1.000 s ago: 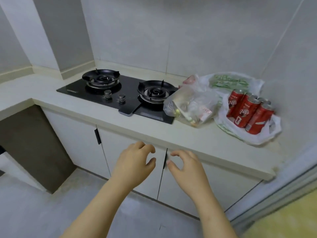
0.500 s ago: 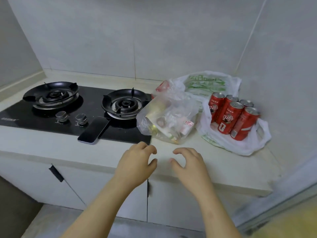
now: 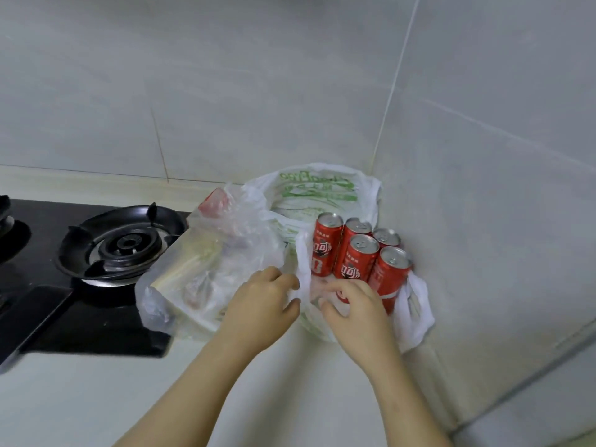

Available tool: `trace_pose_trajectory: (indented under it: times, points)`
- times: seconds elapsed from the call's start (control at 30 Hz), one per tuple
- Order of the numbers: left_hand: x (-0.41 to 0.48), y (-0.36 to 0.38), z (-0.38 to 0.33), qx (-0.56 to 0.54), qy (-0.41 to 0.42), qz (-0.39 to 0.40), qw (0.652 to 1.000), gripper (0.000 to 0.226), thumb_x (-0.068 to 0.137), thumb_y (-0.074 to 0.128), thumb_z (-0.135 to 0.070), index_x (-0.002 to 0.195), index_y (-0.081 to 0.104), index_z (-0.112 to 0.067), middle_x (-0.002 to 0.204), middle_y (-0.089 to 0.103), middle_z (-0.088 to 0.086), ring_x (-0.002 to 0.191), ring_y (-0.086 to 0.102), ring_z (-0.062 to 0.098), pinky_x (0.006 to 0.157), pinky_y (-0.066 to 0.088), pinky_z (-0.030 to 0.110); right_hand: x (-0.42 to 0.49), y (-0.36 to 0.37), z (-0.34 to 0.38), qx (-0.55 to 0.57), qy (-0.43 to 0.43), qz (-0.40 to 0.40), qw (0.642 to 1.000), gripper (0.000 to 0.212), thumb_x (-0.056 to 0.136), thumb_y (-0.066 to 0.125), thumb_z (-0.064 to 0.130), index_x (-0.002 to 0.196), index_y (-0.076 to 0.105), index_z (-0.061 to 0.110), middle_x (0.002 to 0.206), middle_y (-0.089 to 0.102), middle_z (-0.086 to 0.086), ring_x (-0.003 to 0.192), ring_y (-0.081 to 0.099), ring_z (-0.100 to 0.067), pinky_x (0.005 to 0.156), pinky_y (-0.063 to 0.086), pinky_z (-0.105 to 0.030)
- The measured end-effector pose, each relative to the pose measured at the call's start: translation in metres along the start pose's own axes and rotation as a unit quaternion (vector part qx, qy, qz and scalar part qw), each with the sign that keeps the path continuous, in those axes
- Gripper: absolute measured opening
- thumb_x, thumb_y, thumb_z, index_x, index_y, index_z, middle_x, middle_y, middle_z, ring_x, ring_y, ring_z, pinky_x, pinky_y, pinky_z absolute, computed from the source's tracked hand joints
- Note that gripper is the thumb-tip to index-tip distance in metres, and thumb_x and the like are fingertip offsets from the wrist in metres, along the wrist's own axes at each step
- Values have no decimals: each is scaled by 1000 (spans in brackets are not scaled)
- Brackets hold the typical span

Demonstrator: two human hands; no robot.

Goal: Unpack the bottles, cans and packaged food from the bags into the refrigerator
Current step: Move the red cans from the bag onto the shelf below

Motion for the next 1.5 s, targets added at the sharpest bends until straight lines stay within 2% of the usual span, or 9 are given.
trace_pose_trajectory:
  times: [0.23, 0.4, 0.53, 0.63, 0.77, 0.97, 1.07, 1.3, 1.5]
  points:
    - [42, 30, -31, 2, 38, 29, 999, 30, 90, 51, -31, 118, 57, -23, 113, 55, -2, 109, 50, 20, 84, 43, 27, 22, -28, -32, -60, -24, -112, 992, 23, 74, 64, 26, 96, 69, 20, 98, 65, 2, 89, 60, -26, 79, 48, -34]
    - [68, 44, -49, -27, 75, -3, 997, 38, 84, 54, -26, 122, 56, -21, 114, 55, -1, 107, 53, 21, 79, 47, 31, 30, -44, -48, -121, -6, -192, 974, 43, 71, 46, 39, 98, 69, 15, 100, 67, -4, 92, 61, -33, 85, 34, -31]
    - [88, 61, -65, -32, 97, -7, 995, 53, 75, 54, -25, 127, 43, -25, 122, 49, 5, 103, 53, 30, 78, 50, 41, 33, -50, -56, -178, 11, -220, 959, 41, 66, 57, 34, 98, 69, 12, 108, 67, -9, 94, 61, -36, 85, 47, -37]
    - [97, 74, -67, -1, 99, -19, 995, 66, 69, 51, -31, 131, 30, -32, 140, 41, 9, 109, 51, 37, 90, 45, 50, 37, -45, -67, -153, 28, -195, 968, 49, 62, 65, 27, 108, 65, 11, 120, 61, -12, 102, 59, -38, 88, 48, -46]
    - [106, 81, -66, 29, 67, -5, 997, 68, 69, 31, -41, 135, 12, -37, 151, 26, 9, 124, 43, 34, 108, 28, 53, 38, -29, -84, -93, 60, -102, 989, 68, 71, 73, 19, 134, 47, 18, 148, 34, -4, 125, 43, -32, 102, 35, -40]
    - [101, 97, -61, 35, 67, 57, 996, 71, 80, 49, -37, 144, 19, -37, 156, 8, -4, 133, 30, 28, 107, 32, 43, 36, -24, -92, -103, 36, -115, 987, 80, 64, 79, 21, 135, 42, 22, 150, 30, -3, 122, 48, -32, 94, 47, -46]
    - [100, 98, -60, 11, 65, 52, 996, 71, 74, 37, -41, 143, 24, -33, 156, 8, -4, 136, 27, 27, 109, 29, 44, 34, -23, -94, -101, 28, -123, 987, 85, 63, 79, 23, 132, 30, 32, 151, 28, 0, 117, 50, -33, 92, 48, -47]
    - [103, 85, -61, -47, 42, 23, 998, 40, 84, 52, -20, 123, 44, -17, 151, 22, 5, 131, 31, 29, 103, 34, 41, 34, -23, -98, -96, 41, -102, 989, 77, 72, 73, 26, 139, 35, 29, 155, 17, 5, 126, 41, -29, 102, 39, -42]
    - [104, 79, -63, -72, 23, 35, 997, 40, 81, 54, -40, 104, 48, -7, 153, 21, 5, 139, 25, 19, 108, 28, 49, 34, -20, -98, -93, 34, -116, 988, 81, 68, 76, 27, 134, 28, 34, 154, 22, 3, 122, 46, -30, 98, 42, -45]
Point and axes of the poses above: each hand's wrist, its own x-axis towards the middle knuckle, its own y-axis out of the palm, z = x × y, the point moved 6 cm from there along x, towards the middle knuckle
